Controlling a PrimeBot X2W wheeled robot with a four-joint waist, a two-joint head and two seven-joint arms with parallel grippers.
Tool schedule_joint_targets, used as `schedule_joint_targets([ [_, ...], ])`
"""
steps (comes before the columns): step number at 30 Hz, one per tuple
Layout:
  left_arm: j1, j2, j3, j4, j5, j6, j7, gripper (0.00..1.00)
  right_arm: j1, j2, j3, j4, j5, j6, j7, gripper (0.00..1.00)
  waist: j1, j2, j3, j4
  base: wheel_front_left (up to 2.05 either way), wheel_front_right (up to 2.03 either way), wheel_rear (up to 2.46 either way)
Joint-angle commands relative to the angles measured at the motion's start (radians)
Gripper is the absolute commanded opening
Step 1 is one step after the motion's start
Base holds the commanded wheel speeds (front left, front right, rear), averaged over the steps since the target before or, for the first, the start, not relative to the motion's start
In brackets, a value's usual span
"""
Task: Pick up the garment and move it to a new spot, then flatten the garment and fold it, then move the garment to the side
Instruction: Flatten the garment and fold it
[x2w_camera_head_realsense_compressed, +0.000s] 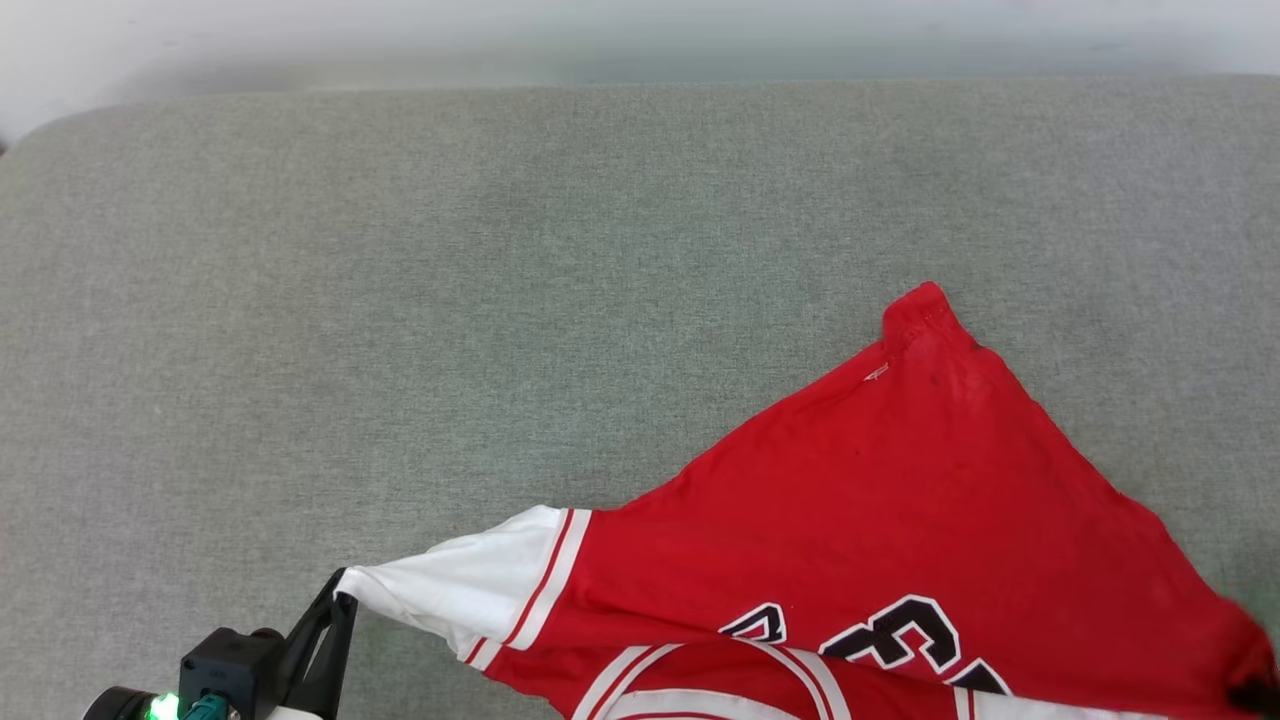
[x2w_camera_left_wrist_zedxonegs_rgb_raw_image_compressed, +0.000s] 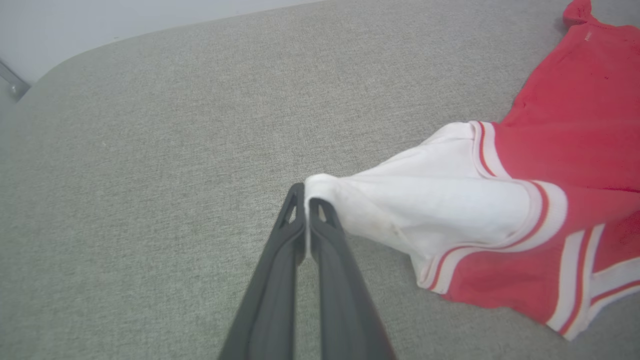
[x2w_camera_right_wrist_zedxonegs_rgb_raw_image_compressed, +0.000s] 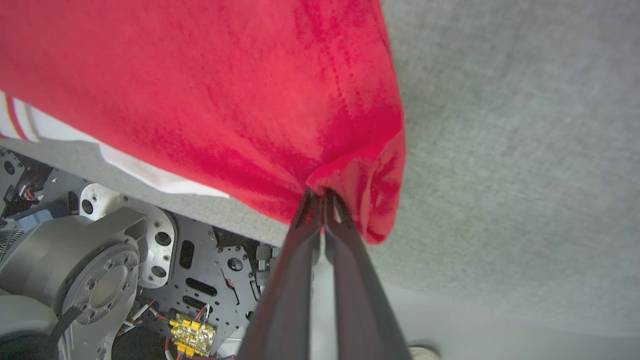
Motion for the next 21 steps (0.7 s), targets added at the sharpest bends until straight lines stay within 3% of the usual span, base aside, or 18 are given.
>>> schedule_joint_targets([
  [1, 0.009, 0.0, 0.004, 0.003, 0.004, -0.001, -0.002, 0.0, -0.003, 0.009, -0.032, -0.008, -0.017, -0.001, -0.011, 1.0, 0.0001, -0.0001, 0.001, -0.003, 0.0, 0.0, 0.0],
  [7, -0.005, -0.007, 0.003, 0.004, 0.011, -0.007, -0.002, 0.0, -0.083, 0.013, -0.154, -0.112, -0.079, -0.001, -0.027, 1.0, 0.0001, -0.0001, 0.005, -0.001, 0.0, 0.0, 0.0],
  [12, -0.033, -0.014, -0.006, 0.001, 0.023, -0.015, 0.003, 0.0, -0.219, 0.014, -0.192, -0.198, -0.13, -0.001, 0.016, 1.0, 0.0001, -0.0001, 0.026, 0.017, 0.0, 0.0, 0.0],
  [16, -0.061, -0.022, -0.013, -0.002, 0.039, -0.02, 0.01, 0.0, -0.369, 0.025, -0.141, -0.238, -0.166, -0.001, 0.081, 1.0, 0.0001, -0.0001, 0.054, 0.038, 0.0, 0.0, 0.0],
  [21, -0.104, -0.036, -0.025, -0.002, 0.058, -0.033, 0.019, 0.0, -0.576, 0.053, -0.008, -0.218, -0.197, -0.001, 0.198, 1.0, 0.0001, -0.0001, 0.098, 0.07, 0.0, 0.0, 0.0],
])
